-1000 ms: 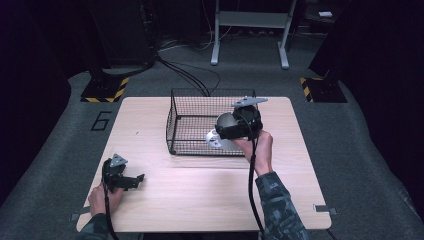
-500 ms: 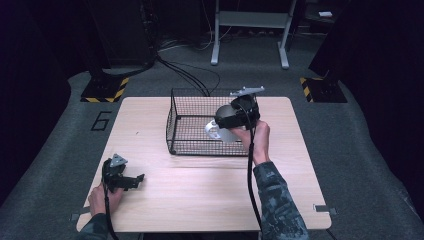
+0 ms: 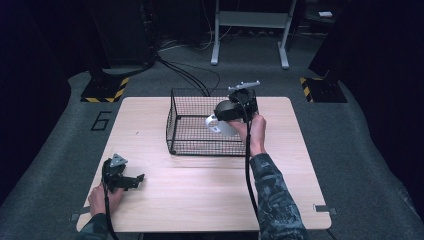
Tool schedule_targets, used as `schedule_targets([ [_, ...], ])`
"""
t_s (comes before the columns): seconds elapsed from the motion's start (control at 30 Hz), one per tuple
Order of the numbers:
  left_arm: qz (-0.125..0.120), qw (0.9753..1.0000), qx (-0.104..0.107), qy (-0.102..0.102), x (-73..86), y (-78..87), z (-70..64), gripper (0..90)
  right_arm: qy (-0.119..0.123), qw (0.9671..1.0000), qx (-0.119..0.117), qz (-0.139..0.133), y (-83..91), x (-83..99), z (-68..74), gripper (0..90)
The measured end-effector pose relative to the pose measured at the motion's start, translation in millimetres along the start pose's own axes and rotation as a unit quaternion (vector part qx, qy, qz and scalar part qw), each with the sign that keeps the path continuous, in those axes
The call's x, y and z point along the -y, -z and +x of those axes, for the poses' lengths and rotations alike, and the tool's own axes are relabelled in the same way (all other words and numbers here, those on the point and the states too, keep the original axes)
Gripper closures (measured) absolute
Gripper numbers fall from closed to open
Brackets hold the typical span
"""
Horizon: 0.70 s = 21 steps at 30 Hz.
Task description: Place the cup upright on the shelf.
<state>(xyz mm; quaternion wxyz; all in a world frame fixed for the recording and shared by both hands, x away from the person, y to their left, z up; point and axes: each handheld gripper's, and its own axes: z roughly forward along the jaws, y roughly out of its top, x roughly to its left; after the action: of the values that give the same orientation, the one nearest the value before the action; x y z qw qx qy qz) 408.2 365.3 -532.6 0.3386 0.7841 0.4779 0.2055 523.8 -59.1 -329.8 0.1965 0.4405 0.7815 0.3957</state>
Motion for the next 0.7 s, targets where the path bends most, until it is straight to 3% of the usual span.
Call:
schedule_targets([
  [0.03,0.0,1.0,0.0,0.001,0.0,0.0,-0.1,0.0,0.007,1.0,0.001,0.001,-2.8,0.0,-2.8,6.0],
  [0.7,0.0,1.0,0.0,0.0,0.0,-0.1,0.1,0.0,-0.03,0.9992,0.018,0.022,-45.1,4.6,-18.4,5.9],
])
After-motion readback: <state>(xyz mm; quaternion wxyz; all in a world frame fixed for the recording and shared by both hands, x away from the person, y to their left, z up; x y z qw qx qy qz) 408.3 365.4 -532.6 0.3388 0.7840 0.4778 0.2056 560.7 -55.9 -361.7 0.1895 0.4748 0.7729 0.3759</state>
